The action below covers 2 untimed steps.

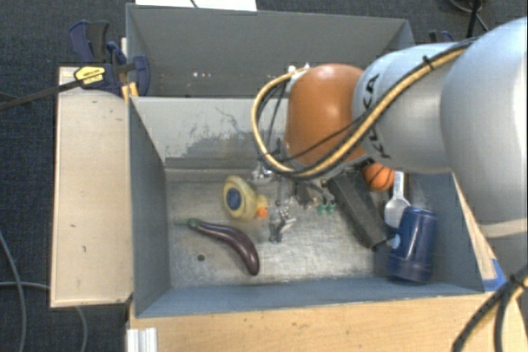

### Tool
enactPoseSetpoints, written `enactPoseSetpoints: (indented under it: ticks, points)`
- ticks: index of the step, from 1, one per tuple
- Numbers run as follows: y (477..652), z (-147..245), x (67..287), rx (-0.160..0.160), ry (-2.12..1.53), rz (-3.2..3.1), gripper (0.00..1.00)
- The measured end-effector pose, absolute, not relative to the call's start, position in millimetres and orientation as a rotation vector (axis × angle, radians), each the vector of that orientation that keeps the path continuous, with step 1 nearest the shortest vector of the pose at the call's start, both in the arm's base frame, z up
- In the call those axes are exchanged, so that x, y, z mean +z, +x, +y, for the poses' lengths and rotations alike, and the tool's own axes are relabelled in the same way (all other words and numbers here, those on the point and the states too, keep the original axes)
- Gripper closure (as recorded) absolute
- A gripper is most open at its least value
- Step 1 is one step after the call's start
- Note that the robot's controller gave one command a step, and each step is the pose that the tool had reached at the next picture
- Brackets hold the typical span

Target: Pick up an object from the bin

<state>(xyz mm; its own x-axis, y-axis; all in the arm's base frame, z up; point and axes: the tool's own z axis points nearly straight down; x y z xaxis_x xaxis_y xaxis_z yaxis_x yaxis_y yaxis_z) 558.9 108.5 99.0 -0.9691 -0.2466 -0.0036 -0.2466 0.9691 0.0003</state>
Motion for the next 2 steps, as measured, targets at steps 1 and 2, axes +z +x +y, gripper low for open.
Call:
enactPoseSetpoints:
  ticks: [1,2]
  points:
    - [563.7,129.2,84.0,0.0,-0.781,3.035,0.0]
    - [582.7,154.5,75.5,0.003,-0.452,3.102,1.0]
